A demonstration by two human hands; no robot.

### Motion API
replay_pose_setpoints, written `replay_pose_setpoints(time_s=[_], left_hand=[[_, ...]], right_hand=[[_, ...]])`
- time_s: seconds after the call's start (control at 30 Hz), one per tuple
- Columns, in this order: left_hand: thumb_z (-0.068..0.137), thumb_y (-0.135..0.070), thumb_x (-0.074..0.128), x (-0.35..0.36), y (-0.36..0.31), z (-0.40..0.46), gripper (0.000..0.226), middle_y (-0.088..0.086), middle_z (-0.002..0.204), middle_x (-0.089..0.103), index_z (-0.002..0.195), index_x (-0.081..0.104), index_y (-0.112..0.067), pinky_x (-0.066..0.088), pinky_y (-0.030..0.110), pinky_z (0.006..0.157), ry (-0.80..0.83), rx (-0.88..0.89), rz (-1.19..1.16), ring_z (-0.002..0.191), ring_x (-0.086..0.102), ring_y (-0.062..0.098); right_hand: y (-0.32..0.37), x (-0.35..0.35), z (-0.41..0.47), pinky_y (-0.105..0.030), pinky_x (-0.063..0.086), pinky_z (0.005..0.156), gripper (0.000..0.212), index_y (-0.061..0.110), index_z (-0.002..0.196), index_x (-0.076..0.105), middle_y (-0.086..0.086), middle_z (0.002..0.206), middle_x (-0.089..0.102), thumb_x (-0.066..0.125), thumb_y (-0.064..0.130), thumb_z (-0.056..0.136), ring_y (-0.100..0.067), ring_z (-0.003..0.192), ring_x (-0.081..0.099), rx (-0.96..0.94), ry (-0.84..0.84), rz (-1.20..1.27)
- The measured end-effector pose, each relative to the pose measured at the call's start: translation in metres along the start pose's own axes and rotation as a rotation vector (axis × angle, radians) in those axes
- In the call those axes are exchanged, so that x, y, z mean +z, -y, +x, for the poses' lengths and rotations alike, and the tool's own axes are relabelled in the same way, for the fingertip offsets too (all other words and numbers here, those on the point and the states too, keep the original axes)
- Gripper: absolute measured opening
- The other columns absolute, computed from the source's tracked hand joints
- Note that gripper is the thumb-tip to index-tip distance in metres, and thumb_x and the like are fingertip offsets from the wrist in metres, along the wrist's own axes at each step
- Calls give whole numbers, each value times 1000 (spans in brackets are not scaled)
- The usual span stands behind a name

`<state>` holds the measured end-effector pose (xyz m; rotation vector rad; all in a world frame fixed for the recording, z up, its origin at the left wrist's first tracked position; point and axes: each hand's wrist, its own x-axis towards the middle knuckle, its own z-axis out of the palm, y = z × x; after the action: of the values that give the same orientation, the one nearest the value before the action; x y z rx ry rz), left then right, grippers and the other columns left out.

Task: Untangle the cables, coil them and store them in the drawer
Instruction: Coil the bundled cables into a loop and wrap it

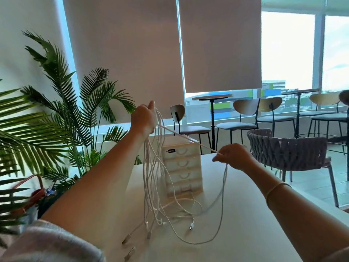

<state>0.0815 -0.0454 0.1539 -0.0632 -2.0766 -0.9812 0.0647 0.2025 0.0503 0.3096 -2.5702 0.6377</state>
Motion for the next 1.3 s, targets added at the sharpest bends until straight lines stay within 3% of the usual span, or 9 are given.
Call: replay_pose_setpoints(time_s=[0.13,0.33,0.47,0.67,0.77,0.97,1.07,1.17,1.3], left_hand=[[101,-37,29,-10,5,8,54,25,101,64,101,59,7,54,46,75,-68,-50,19,77,64,37],[101,-34,26,-17,8,16,53,29,111,61,110,58,7,47,42,91,-92,5,115,102,59,41],[102,-31,25,-19,10,17,51,28,114,60,113,58,7,42,38,92,-114,-13,137,109,56,39],[102,-34,24,-21,18,22,57,26,109,62,110,57,12,46,36,77,-132,-60,117,98,61,39],[102,-35,24,-23,19,22,56,27,104,63,104,57,11,52,40,78,-148,-57,93,91,63,40],[101,-36,26,-30,21,24,49,16,84,54,91,54,3,49,27,49,-170,-111,20,49,49,19],[101,-38,27,-31,21,24,48,12,77,53,89,52,1,47,32,51,-164,-151,-49,49,49,19],[101,-37,27,-35,26,27,52,20,90,59,100,54,7,52,39,59,-176,-147,-34,66,60,33],[100,-39,27,-33,29,29,56,30,101,63,100,56,9,53,51,81,-200,-118,12,91,64,44]], right_hand=[[-43,6,-13,-23,40,71,35,14,91,74,-1,91,72,72,44,73,-13,82,61,131,-70,13],[-97,26,-31,-38,53,82,32,22,115,65,-10,109,69,67,22,84,-25,91,66,384,-107,189],[-115,33,-43,-34,50,73,24,17,98,67,-9,86,71,52,35,93,-26,79,65,607,-18,4],[-123,34,-48,-36,48,84,43,-2,105,61,-21,111,63,68,33,82,-33,102,61,982,-39,16],[-134,36,-44,-33,52,66,32,-8,84,62,-23,84,68,69,23,83,-32,76,67,962,-146,197],[-140,33,-43,-31,43,89,60,5,121,56,-21,127,51,72,42,75,-32,113,49,673,33,-95],[-137,29,-51,-27,50,62,40,6,113,54,-17,104,63,68,28,83,-26,88,62,722,204,232],[-133,25,-60,-35,56,61,25,4,115,54,-19,95,63,56,3,89,-34,82,66,737,208,747],[-137,34,-60,-33,54,49,29,-2,114,53,-20,85,53,32,-8,95,-29,67,60,893,102,794]])
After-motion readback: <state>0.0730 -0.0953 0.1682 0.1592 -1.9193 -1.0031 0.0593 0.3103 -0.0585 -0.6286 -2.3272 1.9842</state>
